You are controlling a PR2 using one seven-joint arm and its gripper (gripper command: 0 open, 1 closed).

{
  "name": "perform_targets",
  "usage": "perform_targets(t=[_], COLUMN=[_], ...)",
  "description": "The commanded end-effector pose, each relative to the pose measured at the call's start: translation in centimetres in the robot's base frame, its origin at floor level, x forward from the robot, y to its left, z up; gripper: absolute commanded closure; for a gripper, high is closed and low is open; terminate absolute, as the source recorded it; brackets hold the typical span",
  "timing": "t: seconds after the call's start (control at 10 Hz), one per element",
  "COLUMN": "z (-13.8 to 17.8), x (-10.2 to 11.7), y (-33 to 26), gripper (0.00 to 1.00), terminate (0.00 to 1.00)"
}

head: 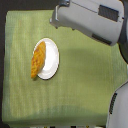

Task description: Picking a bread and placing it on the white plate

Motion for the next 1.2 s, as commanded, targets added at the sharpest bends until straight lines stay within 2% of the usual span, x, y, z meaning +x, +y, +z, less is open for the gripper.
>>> perform_targets(t=[0.0, 0.1, 0.5, 0.8, 1.1], z=[-1.2, -1.1, -1.1, -0.2, -0.2], x=[-1.4, -1.5, -1.6, -2.3, -3.1], y=[-13.8, -16.7, -21.6, -24.0, -23.4], gripper=[0.00, 0.00, 0.00, 0.00, 0.00], terminate=[0.00, 0.00, 0.00, 0.00, 0.00])
